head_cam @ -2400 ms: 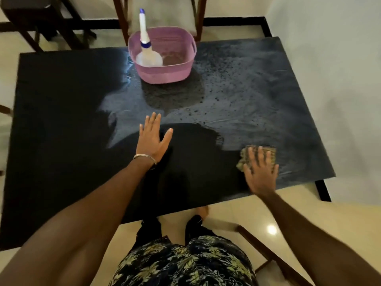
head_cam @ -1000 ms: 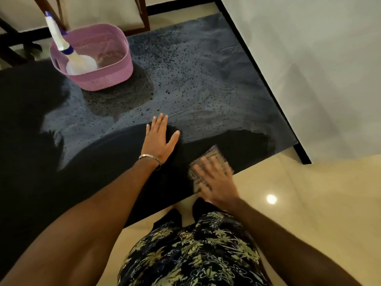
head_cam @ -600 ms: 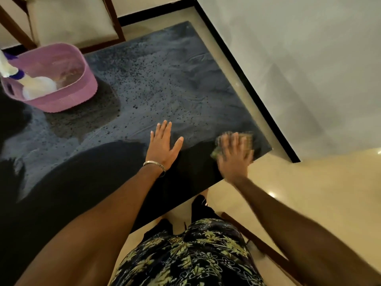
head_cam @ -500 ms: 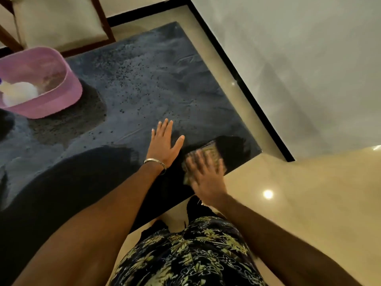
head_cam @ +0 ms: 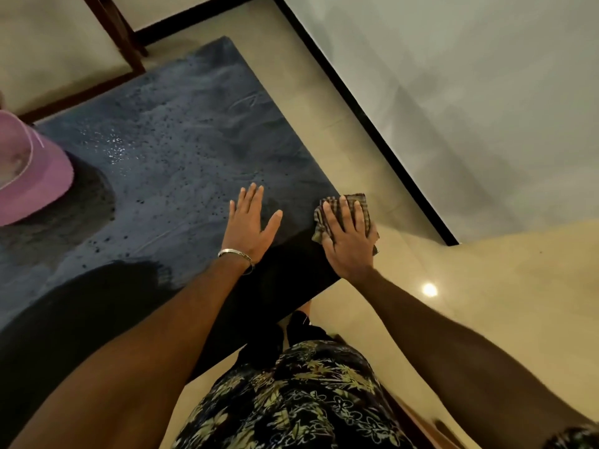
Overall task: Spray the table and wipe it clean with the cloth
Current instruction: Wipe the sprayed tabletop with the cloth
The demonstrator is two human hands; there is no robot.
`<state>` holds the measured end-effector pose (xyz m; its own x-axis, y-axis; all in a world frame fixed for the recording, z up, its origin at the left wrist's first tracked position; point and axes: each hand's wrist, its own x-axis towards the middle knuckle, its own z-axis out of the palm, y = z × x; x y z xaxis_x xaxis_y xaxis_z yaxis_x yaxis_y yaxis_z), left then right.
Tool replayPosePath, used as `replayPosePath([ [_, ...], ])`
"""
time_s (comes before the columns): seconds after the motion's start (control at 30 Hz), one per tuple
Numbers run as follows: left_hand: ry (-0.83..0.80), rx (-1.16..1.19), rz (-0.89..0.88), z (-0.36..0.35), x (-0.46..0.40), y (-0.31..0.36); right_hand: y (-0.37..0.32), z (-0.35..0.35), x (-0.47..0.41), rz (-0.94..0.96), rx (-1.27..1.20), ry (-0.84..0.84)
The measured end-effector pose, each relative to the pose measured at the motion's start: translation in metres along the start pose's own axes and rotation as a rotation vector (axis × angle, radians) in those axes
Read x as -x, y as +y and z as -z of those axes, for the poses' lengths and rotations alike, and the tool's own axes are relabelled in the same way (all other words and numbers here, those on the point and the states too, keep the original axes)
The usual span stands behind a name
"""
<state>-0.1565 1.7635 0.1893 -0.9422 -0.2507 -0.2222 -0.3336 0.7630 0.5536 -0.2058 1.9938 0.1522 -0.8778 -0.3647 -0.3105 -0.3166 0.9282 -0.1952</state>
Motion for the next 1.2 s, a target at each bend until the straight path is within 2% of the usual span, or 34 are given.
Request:
replayPosePath([
  [0.13, -0.016, -0.008, -0.023, -0.001, -0.002, 0.003, 0.018, -0.010, 0.034, 0.047, -0.006, 0.012],
  [0.3, -0.008, 0.013, -0.036, -0.001, -0.010, 0.005, 0.039, -0.019, 0.078, 0.009, -0.008, 0.005],
  [0.5, 0.013, 0.033, 0.019, 0.005, -0.003, -0.010, 0.012, 0.000, 0.011, 0.062, 0.034, 0.006],
  [0.7, 0.093, 0.047, 0.129, 0.023, 0.018, -0.041, -0.061, 0.010, -0.073, 0.124, 0.079, -0.025],
  [0.77, 0.127, 0.067, 0.166, 0.032, 0.025, -0.055, -0.100, 0.002, -0.064, 0.225, 0.113, -0.031],
  [0.9, 0.163, 0.038, 0.203, 0.049, 0.037, -0.080, -0.182, -0.046, 0.011, 0.606, 0.132, -0.111],
  [0.97, 0.163, 0.031, 0.210, 0.059, 0.040, -0.093, -0.194, -0.061, 0.040, 0.808, 0.131, -0.167],
  [1.03, 0.163, 0.038, 0.212, 0.065, 0.044, -0.104, -0.181, -0.059, 0.035, 0.895, 0.129, -0.125],
  [1.1, 0.158, 0.052, 0.202, 0.068, 0.050, -0.116, -0.155, -0.045, 0.012, 0.733, 0.147, -0.066],
  [1.2, 0.151, 0.060, 0.181, 0.071, 0.059, -0.128, -0.093, -0.015, -0.026, 0.233, 0.156, 0.000],
])
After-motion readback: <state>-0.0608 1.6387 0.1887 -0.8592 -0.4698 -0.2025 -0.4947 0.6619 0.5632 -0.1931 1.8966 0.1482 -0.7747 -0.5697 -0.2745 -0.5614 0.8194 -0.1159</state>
